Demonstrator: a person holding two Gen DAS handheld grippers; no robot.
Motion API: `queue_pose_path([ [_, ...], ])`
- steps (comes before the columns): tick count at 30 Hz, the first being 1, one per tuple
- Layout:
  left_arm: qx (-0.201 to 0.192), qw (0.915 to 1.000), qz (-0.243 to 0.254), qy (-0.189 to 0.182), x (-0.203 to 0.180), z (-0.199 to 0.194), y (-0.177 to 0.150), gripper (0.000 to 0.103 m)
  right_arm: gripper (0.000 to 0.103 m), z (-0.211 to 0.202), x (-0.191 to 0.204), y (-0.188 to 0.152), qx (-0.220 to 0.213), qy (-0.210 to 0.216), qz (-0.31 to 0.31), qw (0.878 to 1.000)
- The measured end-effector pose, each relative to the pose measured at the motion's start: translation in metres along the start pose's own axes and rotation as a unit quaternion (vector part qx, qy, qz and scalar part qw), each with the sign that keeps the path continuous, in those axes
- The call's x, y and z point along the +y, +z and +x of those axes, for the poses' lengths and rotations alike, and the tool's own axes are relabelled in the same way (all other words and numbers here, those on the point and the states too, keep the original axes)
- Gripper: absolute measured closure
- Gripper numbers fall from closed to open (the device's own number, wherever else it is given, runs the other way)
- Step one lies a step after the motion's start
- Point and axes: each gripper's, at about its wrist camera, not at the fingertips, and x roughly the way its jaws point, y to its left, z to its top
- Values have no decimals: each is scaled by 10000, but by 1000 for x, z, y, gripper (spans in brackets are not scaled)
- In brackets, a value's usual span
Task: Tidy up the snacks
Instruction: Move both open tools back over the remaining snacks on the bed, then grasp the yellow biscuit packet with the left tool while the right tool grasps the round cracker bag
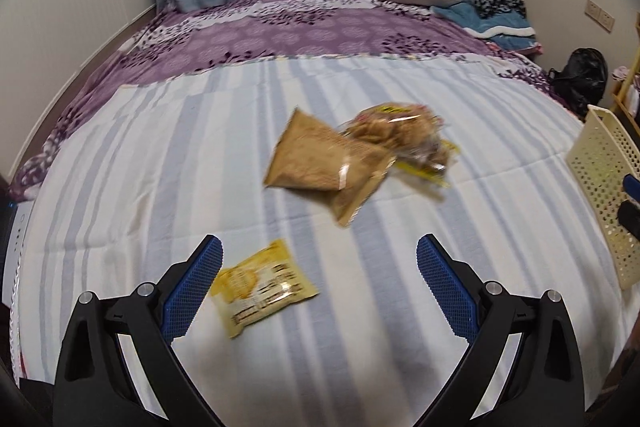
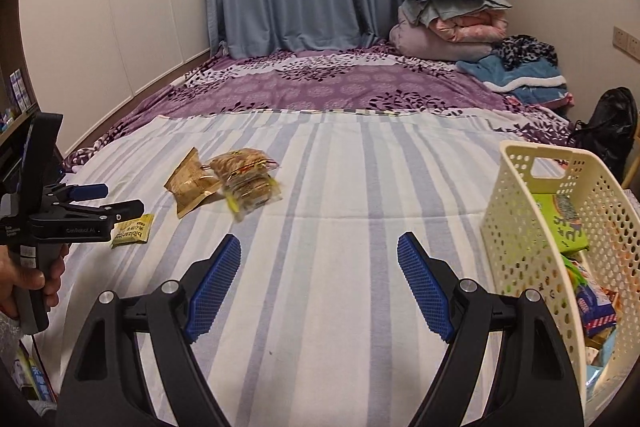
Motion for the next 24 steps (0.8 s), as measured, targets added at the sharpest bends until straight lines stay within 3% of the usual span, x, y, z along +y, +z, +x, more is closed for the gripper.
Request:
queue_pose_path([
  [12, 434, 9977, 35, 512, 34, 23, -34, 4, 23, 12, 16, 0, 164, 144, -167, 9996],
  [24, 561, 9965, -179, 599, 50, 50, -25, 4, 23, 17, 20, 0, 230, 162, -207, 9994],
])
